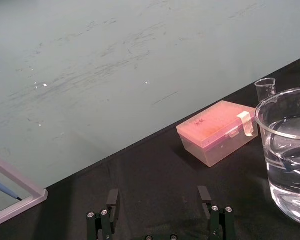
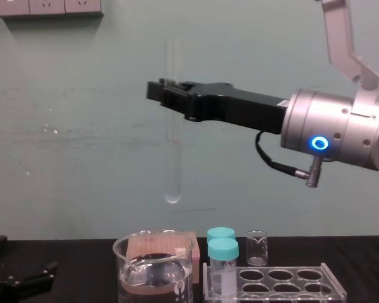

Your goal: Hold the test tube with one hand and immerse one end into the beaker, then return it to the test tube rack.

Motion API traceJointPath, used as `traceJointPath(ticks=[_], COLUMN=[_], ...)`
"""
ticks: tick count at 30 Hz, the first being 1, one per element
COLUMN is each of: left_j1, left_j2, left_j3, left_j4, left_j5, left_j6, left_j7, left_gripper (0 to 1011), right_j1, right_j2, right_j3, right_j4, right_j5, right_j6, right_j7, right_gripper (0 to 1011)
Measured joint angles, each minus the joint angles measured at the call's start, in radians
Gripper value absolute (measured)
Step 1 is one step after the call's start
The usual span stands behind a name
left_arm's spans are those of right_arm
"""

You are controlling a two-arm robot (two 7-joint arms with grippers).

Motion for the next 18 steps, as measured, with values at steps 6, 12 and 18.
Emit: traceJointPath(ticks=[6, 12, 18], left_j1=[0.000, 0.000, 0.000], left_j2=[0.000, 0.000, 0.000], left_j3=[0.000, 0.000, 0.000], left_j4=[0.000, 0.000, 0.000], left_j5=[0.000, 0.000, 0.000], left_j6=[0.000, 0.000, 0.000], left_j7=[0.000, 0.000, 0.000], left_gripper=[1000, 1000, 1000], right_j1=[-0.003, -0.003, 0.015], right_j2=[0.001, 0.002, -0.010], right_j3=[-0.033, -0.058, -0.076], right_j4=[0.009, 0.049, 0.114], right_j5=[0.027, 0.035, 0.053], right_j6=[0.007, 0.007, -0.011], right_j7=[0.034, 0.050, 0.074], right_gripper=[236, 236, 236])
